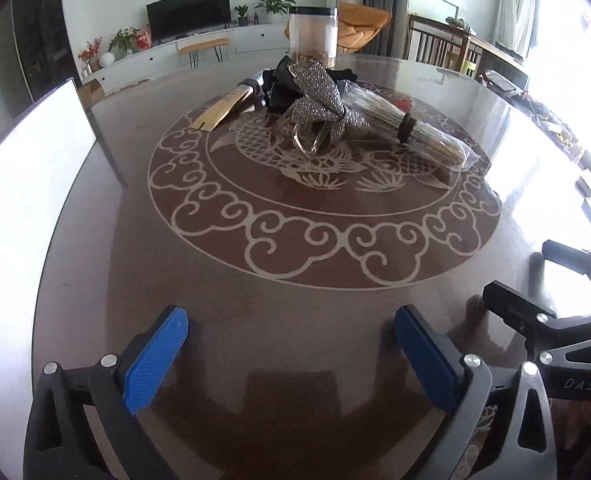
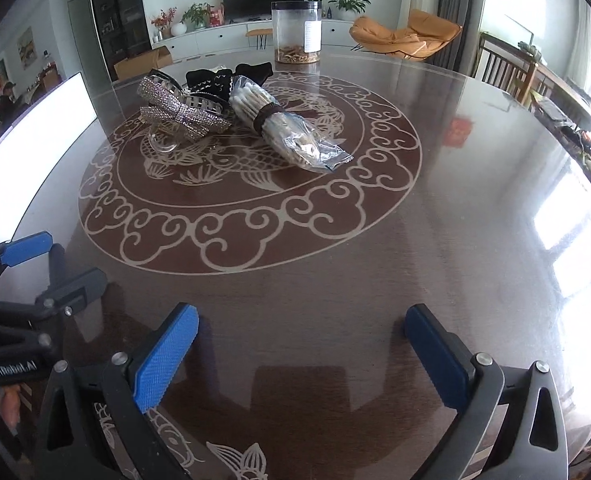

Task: Organize objects

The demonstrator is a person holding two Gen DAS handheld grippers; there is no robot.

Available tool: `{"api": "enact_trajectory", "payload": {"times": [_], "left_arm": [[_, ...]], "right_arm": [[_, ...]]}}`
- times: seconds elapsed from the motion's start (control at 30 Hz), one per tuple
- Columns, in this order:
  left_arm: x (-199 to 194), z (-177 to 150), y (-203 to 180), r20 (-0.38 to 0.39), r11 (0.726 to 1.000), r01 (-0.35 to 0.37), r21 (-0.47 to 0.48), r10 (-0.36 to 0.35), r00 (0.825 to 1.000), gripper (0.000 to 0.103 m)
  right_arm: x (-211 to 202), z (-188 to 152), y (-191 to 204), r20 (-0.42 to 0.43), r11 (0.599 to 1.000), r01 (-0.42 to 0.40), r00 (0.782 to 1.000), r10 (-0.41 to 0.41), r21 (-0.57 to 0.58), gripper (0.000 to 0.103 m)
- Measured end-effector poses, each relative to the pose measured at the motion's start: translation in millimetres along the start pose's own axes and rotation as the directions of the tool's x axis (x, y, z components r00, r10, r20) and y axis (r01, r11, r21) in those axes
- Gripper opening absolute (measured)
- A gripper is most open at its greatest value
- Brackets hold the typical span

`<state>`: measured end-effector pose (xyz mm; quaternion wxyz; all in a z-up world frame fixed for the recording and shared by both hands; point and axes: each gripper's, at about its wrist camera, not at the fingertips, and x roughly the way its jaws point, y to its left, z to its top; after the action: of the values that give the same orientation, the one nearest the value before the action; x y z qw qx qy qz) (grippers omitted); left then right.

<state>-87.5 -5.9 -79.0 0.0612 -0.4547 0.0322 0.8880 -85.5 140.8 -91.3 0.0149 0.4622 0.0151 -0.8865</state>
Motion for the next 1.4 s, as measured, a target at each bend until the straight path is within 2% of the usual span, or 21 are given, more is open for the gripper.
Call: {"api": "enact_trajectory", "payload": {"times": [1.4], "left_arm": [[4.1,1.6,-0.6,0.0,1.0,0.002,0.002,-0.002,1.0,0.103]], "right_arm": [[1.7,0.5,-0.2,0.0,1.0,0.001,1.0,-0.001,0.0,0.103]]}}
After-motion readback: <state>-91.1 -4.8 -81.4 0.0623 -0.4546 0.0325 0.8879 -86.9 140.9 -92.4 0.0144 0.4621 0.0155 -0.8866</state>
